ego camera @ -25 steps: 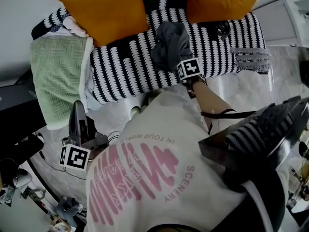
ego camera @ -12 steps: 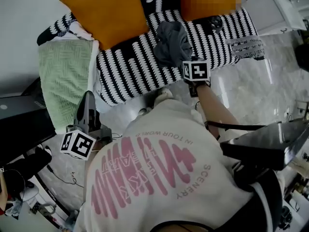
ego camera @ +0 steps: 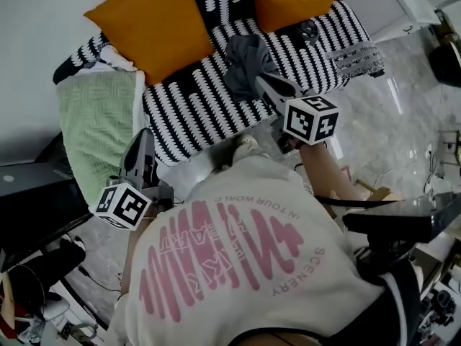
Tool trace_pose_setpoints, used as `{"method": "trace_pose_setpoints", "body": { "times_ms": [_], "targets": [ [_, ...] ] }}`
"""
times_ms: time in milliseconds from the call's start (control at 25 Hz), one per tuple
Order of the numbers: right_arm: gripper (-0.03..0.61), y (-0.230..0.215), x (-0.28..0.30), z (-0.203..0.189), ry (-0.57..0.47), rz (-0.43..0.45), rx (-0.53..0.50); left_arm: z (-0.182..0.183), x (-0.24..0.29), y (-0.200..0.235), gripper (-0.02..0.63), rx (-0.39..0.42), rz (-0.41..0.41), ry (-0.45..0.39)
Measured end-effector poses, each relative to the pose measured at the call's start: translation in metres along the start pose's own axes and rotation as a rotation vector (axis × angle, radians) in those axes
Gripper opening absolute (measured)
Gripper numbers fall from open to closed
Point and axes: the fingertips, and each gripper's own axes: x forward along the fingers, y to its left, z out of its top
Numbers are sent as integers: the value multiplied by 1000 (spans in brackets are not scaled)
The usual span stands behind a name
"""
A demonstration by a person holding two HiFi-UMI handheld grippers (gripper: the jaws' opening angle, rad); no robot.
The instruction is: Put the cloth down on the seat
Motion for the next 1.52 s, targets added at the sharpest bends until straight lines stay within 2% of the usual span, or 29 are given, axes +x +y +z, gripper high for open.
{"method": "trace_pose_setpoints", "body": {
  "times_ms": [200,280,560,840,1520],
  "targets": [
    [45,51,-6,5,-41,165,58,-6,-1,-9,9,29,-52,16],
    [31,61,-7,0,-33,191,61,-10,-1,-11,9,33,-72,32],
    [11,58,-7,-14,-7,161,60,-17,-9,-2,9,26,-72,69],
    [11,55,-8,-22,-4,119,53,-21,-18,3,8,31,-67,69],
    [12,57,-12,-29,18,141,86,-26,-29,3,9,15,-74,53]
  ]
}}
